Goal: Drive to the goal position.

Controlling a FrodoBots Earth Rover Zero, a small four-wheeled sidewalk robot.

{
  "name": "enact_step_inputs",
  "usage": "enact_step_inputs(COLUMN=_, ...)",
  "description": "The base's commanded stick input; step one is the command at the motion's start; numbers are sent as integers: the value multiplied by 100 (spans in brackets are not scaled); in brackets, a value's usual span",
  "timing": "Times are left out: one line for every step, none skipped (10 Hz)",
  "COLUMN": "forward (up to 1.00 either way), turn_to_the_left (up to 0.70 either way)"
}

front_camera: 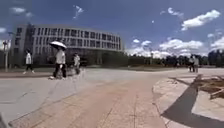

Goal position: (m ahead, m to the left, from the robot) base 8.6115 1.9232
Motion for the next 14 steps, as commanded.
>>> enact_step_inputs(forward=70, turn_to_the_left=0)
enact_step_inputs(forward=70, turn_to_the_left=0)
enact_step_inputs(forward=70, turn_to_the_left=5)
enact_step_inputs(forward=70, turn_to_the_left=3)
enact_step_inputs(forward=70, turn_to_the_left=0)
enact_step_inputs(forward=70, turn_to_the_left=0)
enact_step_inputs(forward=70, turn_to_the_left=0)
enact_step_inputs(forward=70, turn_to_the_left=0)
enact_step_inputs(forward=70, turn_to_the_left=0)
enact_step_inputs(forward=70, turn_to_the_left=0)
enact_step_inputs(forward=70, turn_to_the_left=0)
enact_step_inputs(forward=70, turn_to_the_left=0)
enact_step_inputs(forward=70, turn_to_the_left=0)
enact_step_inputs(forward=70, turn_to_the_left=3)
